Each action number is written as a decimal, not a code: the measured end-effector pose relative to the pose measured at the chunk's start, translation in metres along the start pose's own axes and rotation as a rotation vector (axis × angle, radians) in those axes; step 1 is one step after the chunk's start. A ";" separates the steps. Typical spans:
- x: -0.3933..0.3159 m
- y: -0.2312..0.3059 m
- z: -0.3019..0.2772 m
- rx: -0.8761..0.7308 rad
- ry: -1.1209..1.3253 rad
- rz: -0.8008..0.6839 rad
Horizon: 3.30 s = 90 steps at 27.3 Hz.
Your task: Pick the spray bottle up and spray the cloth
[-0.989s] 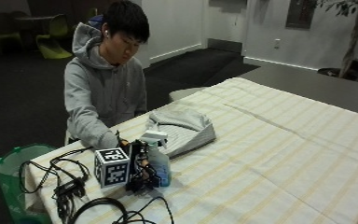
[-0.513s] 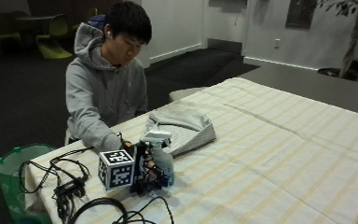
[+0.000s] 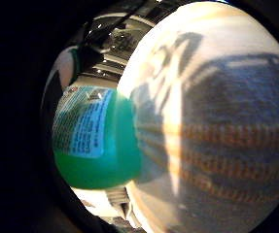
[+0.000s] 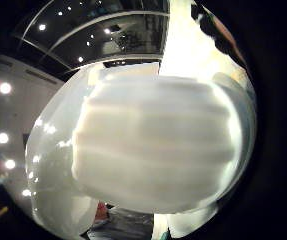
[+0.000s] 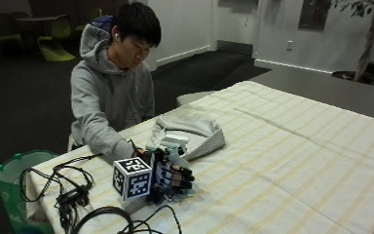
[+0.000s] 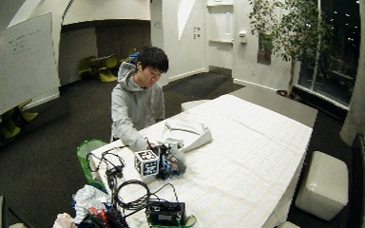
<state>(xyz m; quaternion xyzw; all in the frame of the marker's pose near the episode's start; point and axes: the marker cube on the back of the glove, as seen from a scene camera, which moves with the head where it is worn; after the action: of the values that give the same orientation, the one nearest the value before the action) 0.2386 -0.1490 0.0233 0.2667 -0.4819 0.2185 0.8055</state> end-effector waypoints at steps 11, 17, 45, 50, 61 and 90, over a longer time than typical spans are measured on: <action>-0.004 -0.010 0.010 -0.028 -0.073 0.016; -0.013 -0.015 0.010 -0.050 -0.112 0.010; -0.144 0.019 0.014 -0.397 0.546 -0.165; -0.190 0.050 0.030 -0.560 0.878 -0.180; -0.244 0.095 0.074 -0.692 1.377 -0.169; -0.218 0.129 0.125 -0.792 1.387 -0.166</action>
<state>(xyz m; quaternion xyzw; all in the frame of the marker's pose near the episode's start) -0.0182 -0.1513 -0.0945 -0.2005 0.1083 0.0867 0.9698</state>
